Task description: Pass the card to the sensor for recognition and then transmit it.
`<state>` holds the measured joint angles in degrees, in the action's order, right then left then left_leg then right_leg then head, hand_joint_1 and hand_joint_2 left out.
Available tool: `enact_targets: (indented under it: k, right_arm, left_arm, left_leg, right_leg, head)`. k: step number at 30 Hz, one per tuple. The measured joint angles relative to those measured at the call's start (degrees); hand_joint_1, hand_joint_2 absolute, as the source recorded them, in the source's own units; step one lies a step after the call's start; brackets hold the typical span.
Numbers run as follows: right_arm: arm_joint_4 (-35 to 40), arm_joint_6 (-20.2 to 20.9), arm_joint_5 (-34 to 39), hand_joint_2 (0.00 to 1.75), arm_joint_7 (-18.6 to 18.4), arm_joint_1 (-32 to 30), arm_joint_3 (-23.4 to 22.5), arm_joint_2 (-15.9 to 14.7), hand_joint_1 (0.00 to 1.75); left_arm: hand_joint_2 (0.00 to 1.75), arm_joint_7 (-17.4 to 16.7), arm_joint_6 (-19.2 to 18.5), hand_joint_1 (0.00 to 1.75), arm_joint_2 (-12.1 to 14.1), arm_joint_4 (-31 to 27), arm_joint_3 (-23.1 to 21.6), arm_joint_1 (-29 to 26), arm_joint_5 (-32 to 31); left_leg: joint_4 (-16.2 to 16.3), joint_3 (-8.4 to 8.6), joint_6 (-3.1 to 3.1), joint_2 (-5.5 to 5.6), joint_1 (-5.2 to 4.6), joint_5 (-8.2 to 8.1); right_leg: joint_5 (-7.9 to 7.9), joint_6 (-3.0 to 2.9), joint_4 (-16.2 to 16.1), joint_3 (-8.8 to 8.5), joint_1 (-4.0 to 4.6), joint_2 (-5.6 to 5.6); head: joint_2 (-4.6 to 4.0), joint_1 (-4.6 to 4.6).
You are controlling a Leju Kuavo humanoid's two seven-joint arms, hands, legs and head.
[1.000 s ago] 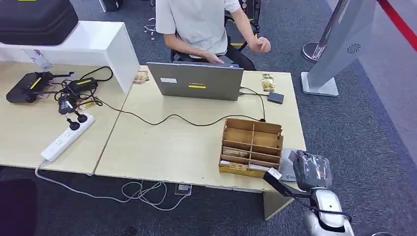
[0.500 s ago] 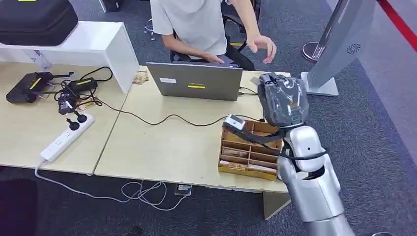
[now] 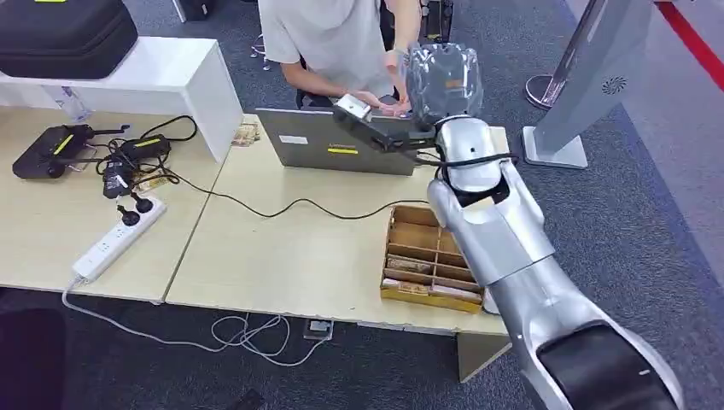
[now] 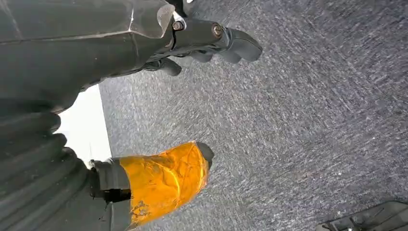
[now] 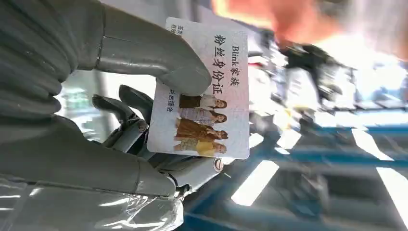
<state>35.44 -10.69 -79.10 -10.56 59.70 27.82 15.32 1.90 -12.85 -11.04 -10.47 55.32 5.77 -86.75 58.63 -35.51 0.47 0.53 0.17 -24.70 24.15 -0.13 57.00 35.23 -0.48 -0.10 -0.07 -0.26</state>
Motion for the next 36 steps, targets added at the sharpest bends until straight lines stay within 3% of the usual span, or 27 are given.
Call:
enact_targets:
  k: [3, 10, 11, 30, 32, 36]
  right_arm:
    - [-6.12, 1.09, -0.28, 1.75, -3.10, 2.03, -2.05, -0.92, 1.75]
    - [-12.47, 1.77, -1.79, 1.75, -4.82, 2.72, -4.28, -3.13, 1.75]
    - [-12.95, 1.77, -1.86, 1.75, -4.82, 2.69, -4.50, -3.39, 0.00]
    - [-15.38, 1.20, -1.64, 1.75, -4.10, 2.28, -7.40, -5.40, 0.00]
    - [-15.35, -0.25, -0.80, 1.75, -1.47, 1.95, -8.36, -5.46, 0.00]
    - [-13.11, -6.69, 1.46, 1.75, 10.48, -0.04, -10.79, -5.47, 0.00]
  left_arm:
    - [1.75, 0.09, -0.11, 0.00, -0.15, 0.00, -0.57, 0.05, 0.00]
    - [1.75, 0.09, -0.20, 0.00, -0.35, 0.00, -1.33, 0.05, -0.09]
    - [1.75, 0.09, -0.20, 0.00, -0.35, 0.00, -1.42, 0.06, -0.09]
    - [1.75, -0.70, -0.24, 0.00, -0.66, 0.00, -2.42, 0.07, -0.15]
    - [1.75, -0.96, -0.02, 0.00, -0.66, 0.00, -2.42, 0.07, -0.13]
    - [1.75, -1.38, 0.70, 0.00, -0.63, 0.00, -2.42, -0.03, 0.00]
  left_leg:
    - [0.02, -0.01, 0.01, 0.00, -0.01, 0.00]
    - [0.02, -0.02, 0.04, -0.06, -0.03, -0.04]
    - [0.02, -0.03, 0.04, -0.05, -0.03, -0.04]
    - [0.01, -0.03, 0.03, -0.12, -0.02, -0.04]
    - [0.01, -0.03, 0.03, -0.11, -0.02, -0.04]
    - [0.01, -0.04, 0.03, -0.10, -0.01, -0.04]
  right_leg:
    - [-0.07, 0.10, -0.03, -0.01, -0.01, 0.00]
    - [-0.07, 0.11, -0.07, 0.05, -0.01, 0.08]
    - [-0.07, 0.11, -0.07, 0.05, -0.01, 0.07]
    - [-0.04, 0.07, -0.05, 0.07, 0.02, 0.10]
    - [-0.05, 0.07, -0.05, 0.07, 0.02, 0.10]
    - [-0.05, 0.06, -0.04, 0.06, 0.02, 0.10]
  head:
    - [0.00, 0.02]
    - [0.00, 0.00]
    - [0.00, 0.04]
    - [0.00, 0.02]
    - [0.00, 0.02]
    - [0.00, 0.00]
